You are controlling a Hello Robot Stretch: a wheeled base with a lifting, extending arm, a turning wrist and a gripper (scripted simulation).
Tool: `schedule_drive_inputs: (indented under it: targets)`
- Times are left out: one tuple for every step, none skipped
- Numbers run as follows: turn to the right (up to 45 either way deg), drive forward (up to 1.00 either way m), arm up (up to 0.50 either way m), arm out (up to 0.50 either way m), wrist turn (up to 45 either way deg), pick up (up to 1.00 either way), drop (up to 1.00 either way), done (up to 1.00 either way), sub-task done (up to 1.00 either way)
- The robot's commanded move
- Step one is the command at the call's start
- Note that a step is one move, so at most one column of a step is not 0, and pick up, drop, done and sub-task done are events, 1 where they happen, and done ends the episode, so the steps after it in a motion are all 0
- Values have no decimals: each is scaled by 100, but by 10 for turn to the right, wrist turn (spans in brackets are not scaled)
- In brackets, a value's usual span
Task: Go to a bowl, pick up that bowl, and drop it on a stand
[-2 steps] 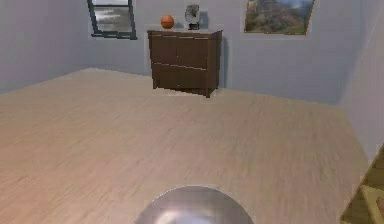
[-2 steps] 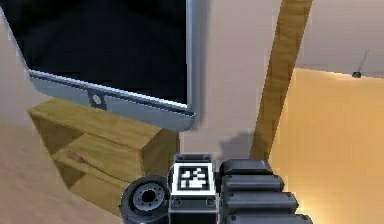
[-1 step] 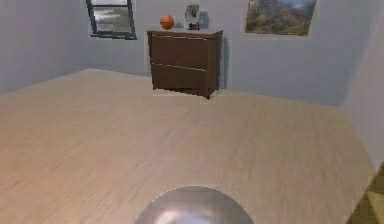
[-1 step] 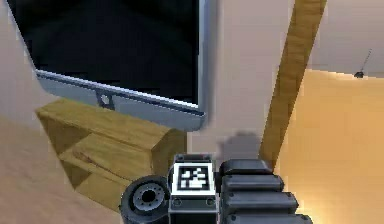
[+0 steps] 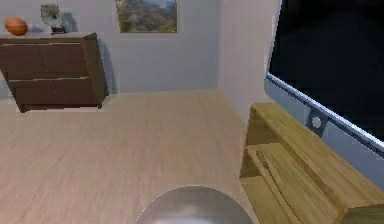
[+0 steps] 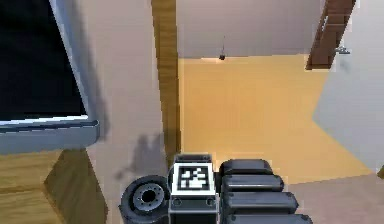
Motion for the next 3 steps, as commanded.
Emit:
schedule_drive_inputs:
  targets:
    - [0, 85, 0, 0, 0, 0, 0, 0, 0]
    - [450, 0, 0, 0, 0, 0, 0, 0, 0]
    - [270, 0, 0, 0, 0, 0, 0, 0, 0]
